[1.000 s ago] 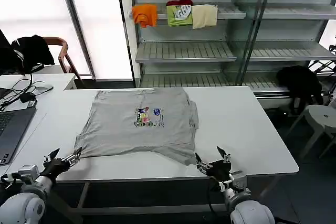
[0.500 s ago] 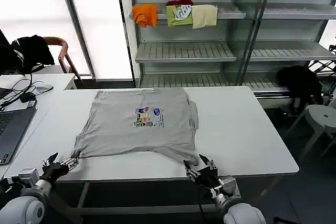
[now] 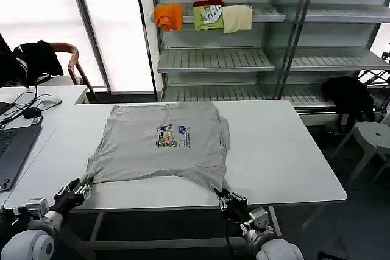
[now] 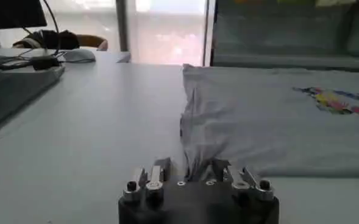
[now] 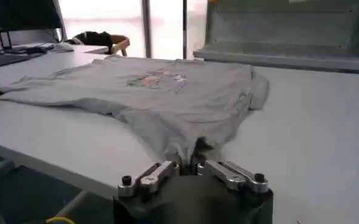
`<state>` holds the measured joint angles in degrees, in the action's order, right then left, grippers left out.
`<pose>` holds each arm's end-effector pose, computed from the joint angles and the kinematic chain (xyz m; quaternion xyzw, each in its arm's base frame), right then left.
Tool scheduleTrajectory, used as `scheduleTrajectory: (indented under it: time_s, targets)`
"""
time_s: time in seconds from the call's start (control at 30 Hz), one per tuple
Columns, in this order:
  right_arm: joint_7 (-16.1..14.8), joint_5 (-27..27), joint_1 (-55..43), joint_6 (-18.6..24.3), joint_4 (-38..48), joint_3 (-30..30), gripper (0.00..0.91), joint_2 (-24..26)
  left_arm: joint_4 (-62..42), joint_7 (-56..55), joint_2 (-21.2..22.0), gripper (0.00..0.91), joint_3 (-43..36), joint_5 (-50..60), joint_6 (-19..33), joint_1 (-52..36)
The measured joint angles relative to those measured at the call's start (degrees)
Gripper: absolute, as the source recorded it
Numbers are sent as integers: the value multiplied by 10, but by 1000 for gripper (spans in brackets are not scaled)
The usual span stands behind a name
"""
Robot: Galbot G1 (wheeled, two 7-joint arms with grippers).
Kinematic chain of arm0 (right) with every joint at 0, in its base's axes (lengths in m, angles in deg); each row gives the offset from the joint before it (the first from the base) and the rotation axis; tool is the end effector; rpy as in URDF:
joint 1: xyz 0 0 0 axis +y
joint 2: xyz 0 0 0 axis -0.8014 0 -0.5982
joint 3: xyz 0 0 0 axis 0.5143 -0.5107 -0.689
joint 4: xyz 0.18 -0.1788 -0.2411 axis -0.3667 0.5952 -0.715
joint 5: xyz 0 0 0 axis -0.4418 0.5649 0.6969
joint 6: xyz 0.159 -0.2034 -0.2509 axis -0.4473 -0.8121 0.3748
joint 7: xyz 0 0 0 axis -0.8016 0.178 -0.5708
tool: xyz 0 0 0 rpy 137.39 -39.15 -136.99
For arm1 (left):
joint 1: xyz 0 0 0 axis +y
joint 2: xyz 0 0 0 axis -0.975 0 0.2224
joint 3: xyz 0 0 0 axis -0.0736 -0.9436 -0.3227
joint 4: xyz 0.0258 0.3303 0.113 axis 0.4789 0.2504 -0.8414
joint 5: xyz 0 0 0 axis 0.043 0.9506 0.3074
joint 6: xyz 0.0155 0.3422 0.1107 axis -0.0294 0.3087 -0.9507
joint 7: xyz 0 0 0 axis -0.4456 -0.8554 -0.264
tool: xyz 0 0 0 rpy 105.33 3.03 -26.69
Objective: Fold and organize the clothes.
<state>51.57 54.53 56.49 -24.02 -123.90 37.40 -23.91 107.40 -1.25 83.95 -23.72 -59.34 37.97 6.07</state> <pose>0.2324 0.0268 -0.2764 0.2149 -0.9618 0.0261 0.1677 0.2535 0.2015 -0.2836 0.0243 -0.9750 0.0269 0.2193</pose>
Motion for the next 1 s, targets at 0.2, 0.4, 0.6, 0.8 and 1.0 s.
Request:
scheduleTrajectory:
  time_s: [0.2, 0.4, 0.6, 0.8, 1.0]
  targets:
    - [8, -13, -3, 13, -1, 4, 0, -2, -3, 3, 3, 0, -2, -1, 0, -7]
    - [17, -30, -14, 23, -5, 6, 0, -7, -2, 9, 4, 0, 1, -11, 10, -14]
    - [31, -48, -47, 18, 7, 1, 0, -14, 5, 11, 1, 0, 7, -45, 15, -33]
    - [49, -64, -107, 6, 43, -4, 0, -26, -5, 12, -1, 0, 1, -73, 7, -66]
    - [63, -70, -188, 0, 102, -5, 0, -43, -34, 8, 4, 0, -10, -85, 4, -117]
